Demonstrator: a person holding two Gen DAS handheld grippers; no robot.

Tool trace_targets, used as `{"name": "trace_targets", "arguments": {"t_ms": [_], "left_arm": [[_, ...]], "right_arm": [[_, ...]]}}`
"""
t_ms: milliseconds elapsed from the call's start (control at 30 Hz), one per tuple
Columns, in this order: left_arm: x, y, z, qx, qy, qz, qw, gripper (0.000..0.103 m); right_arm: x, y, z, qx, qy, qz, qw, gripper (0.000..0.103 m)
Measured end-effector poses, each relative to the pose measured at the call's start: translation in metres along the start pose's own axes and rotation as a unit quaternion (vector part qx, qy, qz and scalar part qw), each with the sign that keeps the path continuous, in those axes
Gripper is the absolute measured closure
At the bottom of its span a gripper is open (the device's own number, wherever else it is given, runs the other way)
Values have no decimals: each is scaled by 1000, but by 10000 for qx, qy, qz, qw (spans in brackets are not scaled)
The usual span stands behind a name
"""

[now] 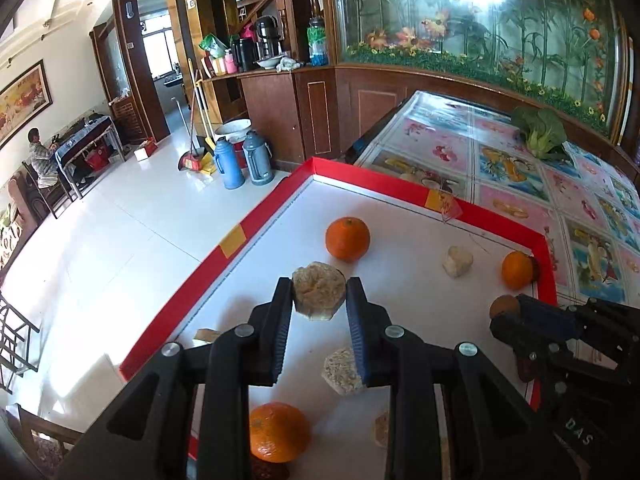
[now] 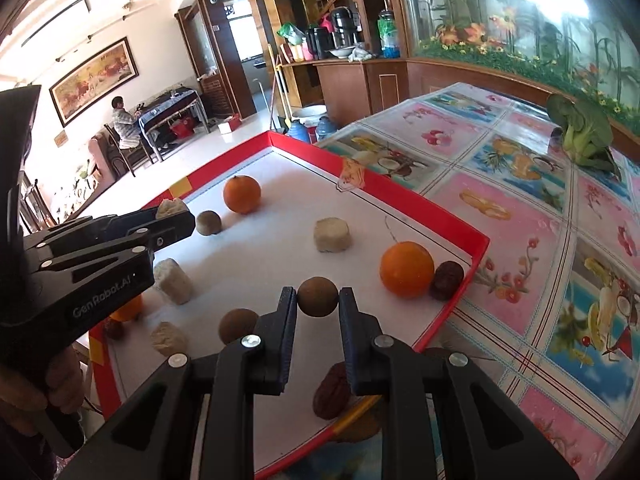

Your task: Organize fruits

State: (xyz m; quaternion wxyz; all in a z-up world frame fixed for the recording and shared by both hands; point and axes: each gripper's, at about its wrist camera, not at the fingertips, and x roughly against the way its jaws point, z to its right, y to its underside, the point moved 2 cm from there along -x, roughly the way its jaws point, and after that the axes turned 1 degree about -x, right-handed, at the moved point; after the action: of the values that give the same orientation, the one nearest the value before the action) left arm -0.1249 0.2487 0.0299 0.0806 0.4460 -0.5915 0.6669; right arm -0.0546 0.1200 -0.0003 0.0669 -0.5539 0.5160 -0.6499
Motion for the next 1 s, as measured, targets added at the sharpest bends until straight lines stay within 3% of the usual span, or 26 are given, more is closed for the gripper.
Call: {"name": "trace_targets", "arguments": {"t_ms": [400,467,533,600,733,867,1000], "left_arm": [[-12,5,17,-250,-8,-270,9993,73],[-14,5,19,-298,-7,-349,9989,71],[-12,6,20,-316,-8,-341,9989,61],[-6,5,20,-301,-15,-252,9992,49],[19,-1,16,-282,-53,83,9996,36],[50,-8,10,-199,-88,472,9986,25],[83,-12,4,-123,-79,819,9965,15]], "right_arm": [[-8,1,-1,20,63,-202,9998,82],[-6,1,-1,25,66,-220,9997,71],[-3,0,0,-19,61,-191,9998,58],[5,-2,0,-62,71,-60,9999,57],[26,-6,0,-88,178,352,9992,56],[56,-5,2,-369,354,828,9953,46],[88,4,-5,-495,622,1271,9887,44]]}}
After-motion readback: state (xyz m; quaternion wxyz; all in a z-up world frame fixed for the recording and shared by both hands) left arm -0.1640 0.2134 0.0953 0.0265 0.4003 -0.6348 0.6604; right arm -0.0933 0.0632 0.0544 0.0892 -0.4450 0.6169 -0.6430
